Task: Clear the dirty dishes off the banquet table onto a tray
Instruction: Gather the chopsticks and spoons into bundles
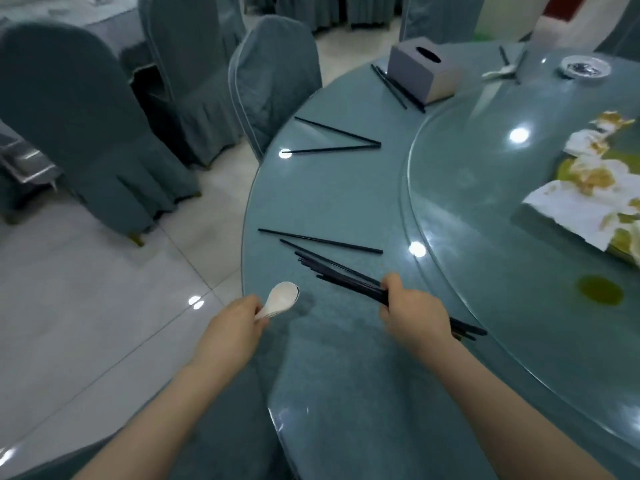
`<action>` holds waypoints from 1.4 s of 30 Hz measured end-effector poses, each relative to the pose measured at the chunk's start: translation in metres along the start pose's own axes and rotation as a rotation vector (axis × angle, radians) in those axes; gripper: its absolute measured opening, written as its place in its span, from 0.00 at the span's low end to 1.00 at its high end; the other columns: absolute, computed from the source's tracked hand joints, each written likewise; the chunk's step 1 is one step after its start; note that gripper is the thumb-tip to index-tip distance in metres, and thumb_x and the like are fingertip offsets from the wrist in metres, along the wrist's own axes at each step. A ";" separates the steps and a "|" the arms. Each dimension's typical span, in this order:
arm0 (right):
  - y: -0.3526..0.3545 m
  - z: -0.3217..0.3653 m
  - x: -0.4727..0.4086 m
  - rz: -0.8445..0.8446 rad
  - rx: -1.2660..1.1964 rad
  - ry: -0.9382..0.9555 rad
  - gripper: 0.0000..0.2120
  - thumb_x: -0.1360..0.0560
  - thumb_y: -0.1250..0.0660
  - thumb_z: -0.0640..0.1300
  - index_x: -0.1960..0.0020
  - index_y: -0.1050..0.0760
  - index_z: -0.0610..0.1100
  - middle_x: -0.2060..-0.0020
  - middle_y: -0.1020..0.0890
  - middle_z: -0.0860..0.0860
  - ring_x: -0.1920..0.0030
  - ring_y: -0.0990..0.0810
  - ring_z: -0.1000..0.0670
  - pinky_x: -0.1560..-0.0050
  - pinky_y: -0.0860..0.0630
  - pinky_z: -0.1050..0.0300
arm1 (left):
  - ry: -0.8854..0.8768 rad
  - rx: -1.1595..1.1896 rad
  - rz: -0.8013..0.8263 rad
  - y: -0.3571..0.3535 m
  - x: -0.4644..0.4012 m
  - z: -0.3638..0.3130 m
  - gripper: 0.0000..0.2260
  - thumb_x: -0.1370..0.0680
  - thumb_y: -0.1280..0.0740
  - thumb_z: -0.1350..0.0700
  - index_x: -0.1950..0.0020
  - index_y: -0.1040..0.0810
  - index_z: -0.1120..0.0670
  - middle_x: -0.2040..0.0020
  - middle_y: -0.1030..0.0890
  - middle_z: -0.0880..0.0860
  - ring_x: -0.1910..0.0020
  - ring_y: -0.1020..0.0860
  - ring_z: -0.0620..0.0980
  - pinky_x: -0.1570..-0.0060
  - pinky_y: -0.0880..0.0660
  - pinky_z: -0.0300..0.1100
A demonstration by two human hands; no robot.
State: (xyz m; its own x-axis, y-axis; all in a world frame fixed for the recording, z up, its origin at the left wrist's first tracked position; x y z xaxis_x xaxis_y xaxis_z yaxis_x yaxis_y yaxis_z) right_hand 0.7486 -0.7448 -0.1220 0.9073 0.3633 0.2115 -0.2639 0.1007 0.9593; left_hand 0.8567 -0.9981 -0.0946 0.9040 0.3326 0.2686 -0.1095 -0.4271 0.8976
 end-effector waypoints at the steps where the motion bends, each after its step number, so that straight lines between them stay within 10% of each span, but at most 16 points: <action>1: 0.002 0.007 -0.016 -0.001 0.021 0.018 0.08 0.24 0.42 0.44 0.45 0.36 0.47 0.68 0.24 0.51 0.72 0.29 0.46 0.73 0.36 0.55 | 0.018 0.017 -0.014 0.005 0.000 0.007 0.06 0.21 0.38 0.53 0.56 0.29 0.53 0.59 0.26 0.50 0.61 0.27 0.52 0.69 0.38 0.41; 9: -0.010 0.046 -0.114 0.090 0.077 0.106 0.28 0.23 0.37 0.54 0.29 0.40 0.44 0.37 0.34 0.43 0.49 0.22 0.39 0.50 0.24 0.48 | 0.152 0.005 -0.084 0.040 0.003 0.059 0.06 0.21 0.37 0.52 0.54 0.29 0.53 0.58 0.25 0.50 0.60 0.27 0.52 0.64 0.35 0.43; 13: -0.023 0.047 -0.124 0.112 0.036 0.122 0.17 0.23 0.37 0.49 0.37 0.31 0.43 0.41 0.32 0.45 0.51 0.22 0.41 0.49 0.24 0.48 | 0.217 0.037 -0.142 0.054 0.009 0.082 0.06 0.22 0.36 0.53 0.56 0.29 0.53 0.62 0.26 0.49 0.65 0.29 0.49 0.71 0.39 0.38; 19: -0.021 0.046 -0.114 0.002 0.066 0.199 0.30 0.27 0.38 0.66 0.32 0.30 0.48 0.40 0.27 0.49 0.42 0.27 0.46 0.44 0.27 0.51 | 0.256 0.096 -0.178 0.059 0.013 0.095 0.06 0.22 0.36 0.53 0.53 0.27 0.55 0.60 0.25 0.51 0.61 0.28 0.51 0.65 0.36 0.42; 29: -0.046 0.065 -0.081 0.196 -0.022 0.154 0.11 0.23 0.38 0.41 0.41 0.30 0.42 0.47 0.25 0.44 0.45 0.26 0.43 0.48 0.29 0.52 | 0.240 0.071 -0.168 0.076 0.035 0.104 0.06 0.21 0.36 0.53 0.51 0.26 0.56 0.59 0.24 0.52 0.61 0.27 0.52 0.66 0.37 0.42; 42: -0.050 0.083 -0.023 0.117 0.206 0.127 0.04 0.23 0.45 0.35 0.48 0.36 0.41 0.54 0.25 0.46 0.57 0.26 0.47 0.60 0.32 0.55 | 0.218 0.053 -0.186 0.101 0.094 0.133 0.06 0.21 0.37 0.52 0.51 0.27 0.54 0.58 0.23 0.52 0.60 0.26 0.52 0.64 0.35 0.43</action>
State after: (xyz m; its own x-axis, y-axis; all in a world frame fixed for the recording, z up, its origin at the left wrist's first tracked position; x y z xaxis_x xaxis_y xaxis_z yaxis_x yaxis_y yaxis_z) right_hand 0.7682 -0.8347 -0.1595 0.8229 0.4760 0.3102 -0.2805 -0.1343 0.9504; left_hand 0.9859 -1.1216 -0.0253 0.7960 0.5793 0.1753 0.0766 -0.3838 0.9203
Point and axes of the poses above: each hand's wrist, its own x-axis away from the middle knuckle, its own y-axis out of the back of the hand, z = x × y, the point moved 10 cm from there along -x, towards the middle knuckle
